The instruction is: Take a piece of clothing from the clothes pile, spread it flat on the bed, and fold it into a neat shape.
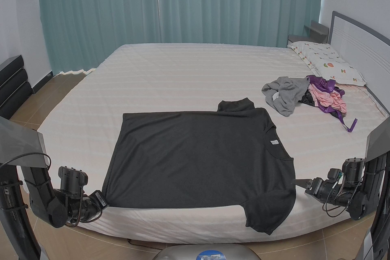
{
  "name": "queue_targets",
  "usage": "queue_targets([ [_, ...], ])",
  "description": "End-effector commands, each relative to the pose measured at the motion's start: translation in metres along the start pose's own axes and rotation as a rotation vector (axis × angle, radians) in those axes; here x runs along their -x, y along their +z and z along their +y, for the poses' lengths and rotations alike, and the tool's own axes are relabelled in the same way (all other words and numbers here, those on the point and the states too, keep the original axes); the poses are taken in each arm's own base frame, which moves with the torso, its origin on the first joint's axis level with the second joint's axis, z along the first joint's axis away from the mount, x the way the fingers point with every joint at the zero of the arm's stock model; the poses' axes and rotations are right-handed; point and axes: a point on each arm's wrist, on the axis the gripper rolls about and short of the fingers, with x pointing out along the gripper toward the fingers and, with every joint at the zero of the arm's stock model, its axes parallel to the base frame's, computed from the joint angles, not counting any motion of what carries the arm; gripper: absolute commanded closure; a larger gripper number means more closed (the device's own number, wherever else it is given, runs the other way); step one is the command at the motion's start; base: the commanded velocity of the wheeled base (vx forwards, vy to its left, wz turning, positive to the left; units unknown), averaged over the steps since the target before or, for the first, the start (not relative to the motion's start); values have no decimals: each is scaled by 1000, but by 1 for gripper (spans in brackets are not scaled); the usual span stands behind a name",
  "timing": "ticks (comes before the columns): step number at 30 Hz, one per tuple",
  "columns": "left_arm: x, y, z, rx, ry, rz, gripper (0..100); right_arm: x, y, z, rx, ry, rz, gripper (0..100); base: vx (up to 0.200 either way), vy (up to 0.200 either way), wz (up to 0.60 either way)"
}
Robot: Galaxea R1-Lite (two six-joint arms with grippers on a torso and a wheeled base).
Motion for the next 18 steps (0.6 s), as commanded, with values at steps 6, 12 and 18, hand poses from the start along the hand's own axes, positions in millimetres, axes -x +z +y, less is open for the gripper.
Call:
queue_targets([
  [6, -1, -1, 1, -3, 3, 8, 100, -36, 6, 8, 61, 44, -18, 0, 0, 0, 0],
  [12, 1, 0, 0, -1, -4, 4, 100, -46, 8, -8, 28, 17, -24, 0, 0, 0, 0],
  [18, 0, -1, 0, -3, -2, 6, 100, -39, 8, -4, 27, 18, -25, 0, 0, 0, 0],
])
